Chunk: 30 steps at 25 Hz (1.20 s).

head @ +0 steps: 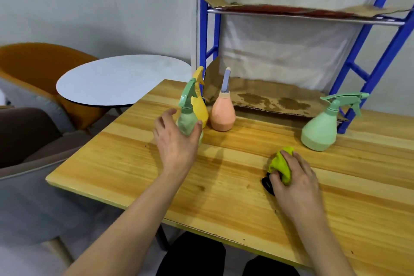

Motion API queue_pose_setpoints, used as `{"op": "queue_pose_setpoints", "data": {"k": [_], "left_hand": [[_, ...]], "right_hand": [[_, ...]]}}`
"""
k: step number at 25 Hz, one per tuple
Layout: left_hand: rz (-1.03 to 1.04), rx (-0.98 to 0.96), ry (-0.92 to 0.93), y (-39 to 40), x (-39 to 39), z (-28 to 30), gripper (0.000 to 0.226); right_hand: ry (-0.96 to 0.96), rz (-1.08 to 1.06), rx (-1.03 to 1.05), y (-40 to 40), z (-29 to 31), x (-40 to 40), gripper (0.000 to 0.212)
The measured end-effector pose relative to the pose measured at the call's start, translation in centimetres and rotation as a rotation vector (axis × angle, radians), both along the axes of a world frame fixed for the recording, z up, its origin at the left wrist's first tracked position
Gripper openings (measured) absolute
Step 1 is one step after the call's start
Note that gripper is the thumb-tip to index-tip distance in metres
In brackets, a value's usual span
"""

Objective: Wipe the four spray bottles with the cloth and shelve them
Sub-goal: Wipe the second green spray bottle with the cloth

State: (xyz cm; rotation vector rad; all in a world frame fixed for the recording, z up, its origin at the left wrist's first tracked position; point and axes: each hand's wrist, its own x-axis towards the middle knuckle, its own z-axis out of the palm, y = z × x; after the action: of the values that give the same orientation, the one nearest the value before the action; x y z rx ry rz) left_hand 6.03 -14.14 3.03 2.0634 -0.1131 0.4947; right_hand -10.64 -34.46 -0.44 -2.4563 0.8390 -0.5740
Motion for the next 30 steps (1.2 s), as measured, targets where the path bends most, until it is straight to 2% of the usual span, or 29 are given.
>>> {"op": "queue_pose_setpoints", "data": {"k": [2, 5, 8, 11, 13, 15, 17, 20, 22, 26, 27, 30], "left_hand": [[-0.02, 0.042, 0.043, -0.8, 1.0, 0.4, 0.071], [-0.047, 0.036, 0.043, -0.8, 1.9, 0.2, 0.06], [-0.191, 0.025, 0.035, 0.3, 1.6, 0.0, 0.053], [-0.365, -0.01, 0.065, 1.0, -0.7, 0.0, 0.05], [-0.504, -0.072, 0.112, 1.3, -2.5, -0.1, 0.051], [-0.641, -0.102, 0.129, 1.1, -4.1, -0.3, 0.051], [-0.745, -0.113, 0.125, 0.6, -5.4, -0.7, 0.049], [-0.814, -0.169, 0.121, -0.5, -6.9, -1.2, 0.043], [-0.823, -0.187, 0.107, -1.0, -7.5, -1.5, 0.041], [-0.865, -0.228, 0.054, -1.2, -7.5, -2.0, 0.041], [-0.876, -0.22, 0.048, -1.1, -7.4, -2.0, 0.043], [-0.905, -0.214, 0.049, -1.1, -7.1, -2.3, 0.044]], "right_hand": [[-0.006, -0.011, 0.007, 0.0, 0.0, -0.1, 0.062], [-0.046, -0.047, -0.096, 0.3, -0.6, -0.3, 0.06], [-0.079, -0.067, -0.181, 0.2, -1.0, -0.3, 0.057], [-0.113, -0.042, -0.161, 0.5, -0.9, -0.9, 0.055], [-0.148, -0.014, -0.067, 0.5, -0.5, -1.4, 0.052], [-0.272, 0.009, 0.147, 0.2, 0.0, -1.8, 0.046], [-0.495, 0.02, 0.352, 0.2, 0.6, -2.2, 0.041], [-0.851, 0.051, 0.536, 1.6, 3.6, -2.4, 0.032], [-0.982, 0.164, 0.644, 2.8, 6.2, -2.0, 0.031], [-0.778, 0.437, 0.661, 4.4, 6.9, -0.8, 0.062], [-0.76, 0.437, 0.641, 4.5, 6.6, -0.4, 0.06], [-0.767, 0.382, 0.539, 4.2, 6.4, 0.2, 0.036]]}}
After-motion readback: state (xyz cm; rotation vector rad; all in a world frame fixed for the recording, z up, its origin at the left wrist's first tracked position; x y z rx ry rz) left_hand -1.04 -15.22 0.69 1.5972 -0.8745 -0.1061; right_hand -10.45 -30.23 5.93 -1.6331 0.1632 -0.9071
